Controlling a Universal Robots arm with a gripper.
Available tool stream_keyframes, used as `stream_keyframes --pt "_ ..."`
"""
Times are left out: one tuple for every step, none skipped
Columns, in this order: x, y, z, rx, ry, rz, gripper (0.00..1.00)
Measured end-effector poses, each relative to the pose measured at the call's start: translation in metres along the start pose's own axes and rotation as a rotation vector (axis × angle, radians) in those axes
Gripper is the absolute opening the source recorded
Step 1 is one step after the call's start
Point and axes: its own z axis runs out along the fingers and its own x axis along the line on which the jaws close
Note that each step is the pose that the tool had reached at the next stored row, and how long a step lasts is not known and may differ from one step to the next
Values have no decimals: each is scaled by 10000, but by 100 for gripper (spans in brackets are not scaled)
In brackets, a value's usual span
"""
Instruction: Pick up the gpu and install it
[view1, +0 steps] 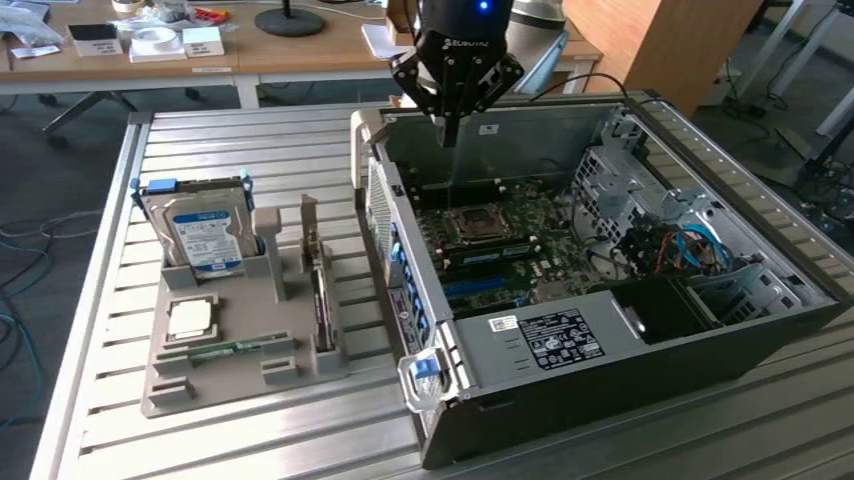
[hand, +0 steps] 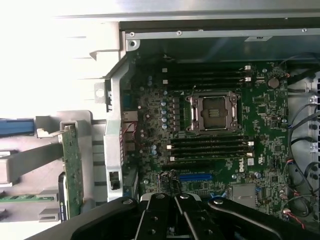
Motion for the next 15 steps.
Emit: stream_keyframes --pt "11 -1 0 0 -1 1 11" --pt "22 -2 -1 0 -2 0 11" --pt "30 -2 -1 1 -3 0 11" --pt "38 -3 -1 0 -4 0 11" --pt "46 -3 -1 0 -6 -1 11" --pt "53 -4 -2 0 -6 -1 11" --pt "62 -5 -2 0 -8 -1 11" --pt "71 -5 -2 0 -9 0 11" --pt "81 -6 -3 1 -11 -1 11" --pt "91 -7 -3 0 -13 -1 11" --pt "100 -7 -3 0 -14 -1 11" --pt "111 -8 -3 0 -17 -1 11" --pt "122 -9 -3 -1 -19 -1 11" --pt "133 -10 -4 -2 -23 -1 11" --pt "144 -11 -4 -1 -25 -1 11"
